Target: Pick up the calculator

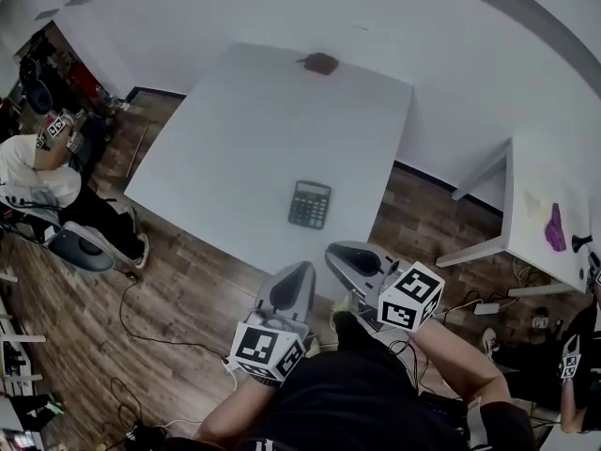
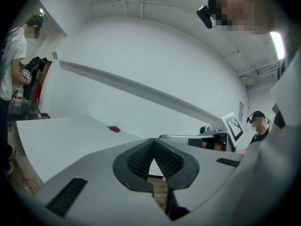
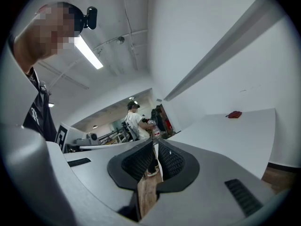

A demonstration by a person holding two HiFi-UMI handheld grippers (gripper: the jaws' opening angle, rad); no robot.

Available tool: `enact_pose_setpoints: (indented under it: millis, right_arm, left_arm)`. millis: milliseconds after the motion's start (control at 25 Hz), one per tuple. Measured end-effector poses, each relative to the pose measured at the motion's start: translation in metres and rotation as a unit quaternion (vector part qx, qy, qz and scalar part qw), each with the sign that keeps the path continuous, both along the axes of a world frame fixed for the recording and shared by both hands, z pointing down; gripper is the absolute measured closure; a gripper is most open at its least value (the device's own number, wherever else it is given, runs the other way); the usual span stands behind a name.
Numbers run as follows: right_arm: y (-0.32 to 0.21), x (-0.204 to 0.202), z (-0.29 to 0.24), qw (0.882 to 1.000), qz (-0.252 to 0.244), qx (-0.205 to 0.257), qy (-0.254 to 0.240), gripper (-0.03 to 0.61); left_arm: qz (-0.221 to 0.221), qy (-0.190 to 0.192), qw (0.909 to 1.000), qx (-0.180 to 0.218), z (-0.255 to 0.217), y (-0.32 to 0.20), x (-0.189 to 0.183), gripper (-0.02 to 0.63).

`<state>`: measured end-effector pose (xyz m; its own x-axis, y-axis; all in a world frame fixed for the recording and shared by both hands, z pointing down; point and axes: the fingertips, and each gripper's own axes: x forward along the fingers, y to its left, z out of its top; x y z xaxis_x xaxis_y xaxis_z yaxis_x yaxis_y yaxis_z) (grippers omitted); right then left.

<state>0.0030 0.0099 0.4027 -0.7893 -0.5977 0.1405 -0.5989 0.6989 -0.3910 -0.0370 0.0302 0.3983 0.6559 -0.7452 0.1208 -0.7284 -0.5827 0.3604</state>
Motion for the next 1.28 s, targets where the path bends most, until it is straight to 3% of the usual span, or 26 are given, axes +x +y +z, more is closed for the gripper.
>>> enact_pose_setpoints:
  millis: [400, 720, 1000, 1120, 1280]
  right_arm:
    - [-0.121, 0.038, 0.084, 0.993, -0.078, -0.067, 0.050, 0.526]
    - [-0.187, 0.040, 0.202, 0.969, -0.155, -0.131, 0.143, 0.466]
    - [-0.220, 0.031, 0.267, 0.951, -0.191, -0.169, 0.175, 0.465]
    - [-0.232, 0.024, 0.288, 0.936, -0.221, -0.188, 0.198, 0.466]
    - [-0.234, 0.017, 0.309, 0.899, -0.291, -0.228, 0.236, 0.465]
  left_arm:
    - [-0.060, -0.020, 0.9972, -0.040, 0.018, -0.062, 0.024, 0.607]
    - [-0.088, -0.032, 0.9927, -0.076, 0.038, -0.087, 0.035, 0.607]
    - [-0.117, -0.040, 0.9855, -0.116, 0.066, -0.093, 0.020, 0.607]
    - [-0.118, -0.038, 0.9845, -0.124, 0.073, -0.100, 0.013, 0.607]
    - [-0.115, -0.029, 0.9839, -0.134, 0.085, -0.106, 0.007, 0.607]
